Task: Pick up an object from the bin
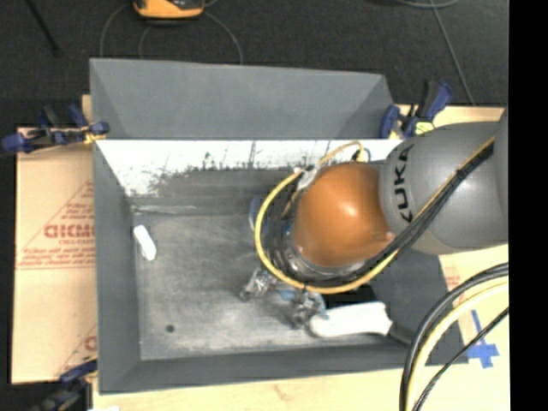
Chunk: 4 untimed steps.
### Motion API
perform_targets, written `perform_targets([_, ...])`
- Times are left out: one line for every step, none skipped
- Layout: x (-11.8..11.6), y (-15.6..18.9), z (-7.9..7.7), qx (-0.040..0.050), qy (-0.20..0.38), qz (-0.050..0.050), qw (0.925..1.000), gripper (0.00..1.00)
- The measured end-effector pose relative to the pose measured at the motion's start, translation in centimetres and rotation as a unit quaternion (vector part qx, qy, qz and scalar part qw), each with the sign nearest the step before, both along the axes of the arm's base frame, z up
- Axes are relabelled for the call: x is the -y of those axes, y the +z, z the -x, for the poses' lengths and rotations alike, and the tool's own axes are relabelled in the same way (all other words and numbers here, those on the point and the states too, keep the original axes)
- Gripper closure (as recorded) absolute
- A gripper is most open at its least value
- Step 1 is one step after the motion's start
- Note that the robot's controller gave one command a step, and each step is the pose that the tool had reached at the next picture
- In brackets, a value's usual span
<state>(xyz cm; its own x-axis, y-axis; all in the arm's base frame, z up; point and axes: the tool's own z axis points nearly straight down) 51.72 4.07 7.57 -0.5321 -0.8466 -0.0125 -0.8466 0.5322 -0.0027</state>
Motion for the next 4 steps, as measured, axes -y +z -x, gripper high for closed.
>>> perform_targets([2.4,-0.1,-0.3,0.0007,0.029,0.003,0.9996,0.00])
perform_targets([0.4,-0.2,0.5,-0.0004,0.210,0.006,0.9777,1.00])
perform_targets([0.3,-0.3,0.6,-0.0003,0.209,0.004,0.9779,0.00])
perform_targets([0.3,-0.3,0.6,-0.0006,0.209,0.004,0.9779,0.00])
